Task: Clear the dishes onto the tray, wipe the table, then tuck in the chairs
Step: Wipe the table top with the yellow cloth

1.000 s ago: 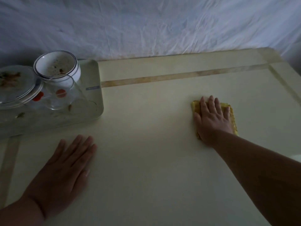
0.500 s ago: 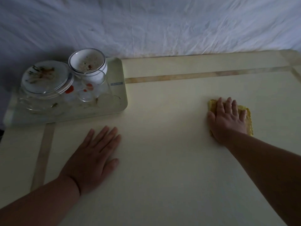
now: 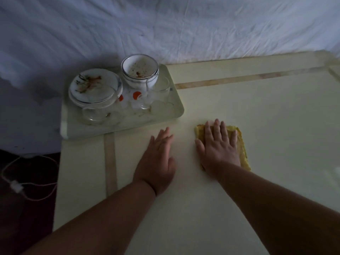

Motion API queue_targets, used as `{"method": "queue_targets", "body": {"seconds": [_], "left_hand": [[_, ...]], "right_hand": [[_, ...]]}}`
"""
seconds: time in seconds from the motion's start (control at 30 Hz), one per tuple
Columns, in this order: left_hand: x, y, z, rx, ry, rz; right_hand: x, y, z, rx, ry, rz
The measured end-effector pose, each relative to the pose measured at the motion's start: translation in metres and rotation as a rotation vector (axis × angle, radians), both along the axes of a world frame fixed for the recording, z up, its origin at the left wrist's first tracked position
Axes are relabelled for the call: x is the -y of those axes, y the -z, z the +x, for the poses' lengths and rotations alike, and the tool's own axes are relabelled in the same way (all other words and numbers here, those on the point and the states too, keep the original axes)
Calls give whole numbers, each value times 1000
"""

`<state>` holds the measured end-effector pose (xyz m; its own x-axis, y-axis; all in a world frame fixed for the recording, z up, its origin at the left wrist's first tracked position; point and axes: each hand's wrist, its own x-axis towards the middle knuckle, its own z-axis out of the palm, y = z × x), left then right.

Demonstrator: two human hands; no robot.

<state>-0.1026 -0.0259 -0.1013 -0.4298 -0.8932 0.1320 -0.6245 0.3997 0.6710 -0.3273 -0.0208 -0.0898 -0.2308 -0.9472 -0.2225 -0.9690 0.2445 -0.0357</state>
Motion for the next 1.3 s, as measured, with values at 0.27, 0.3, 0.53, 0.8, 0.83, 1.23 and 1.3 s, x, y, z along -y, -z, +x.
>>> {"method": "queue_targets", "body": {"seconds": [0.27,0.3,0.53,0.8,0.83,1.23,1.3], "left_hand": [[-17,-3,138,30,-97,-99],[-20,-2,164,91,-108,-111],[-31,10,228,376,-110,-107],[-32,13,231,366,-117,-179],[-32,15,230,361,-119,-185],[-18,-23,230,592,-6,106],[-14,-56,229,563,19,341]], "right_hand": [[-48,-4,160,28,-74,-3],[-51,-6,181,36,-90,3],[-48,-8,263,34,-183,23],[-37,-6,267,34,-197,1],[-35,-5,266,35,-199,-4],[-2,-17,252,272,-213,174],[-7,-35,242,450,-164,147]]}}
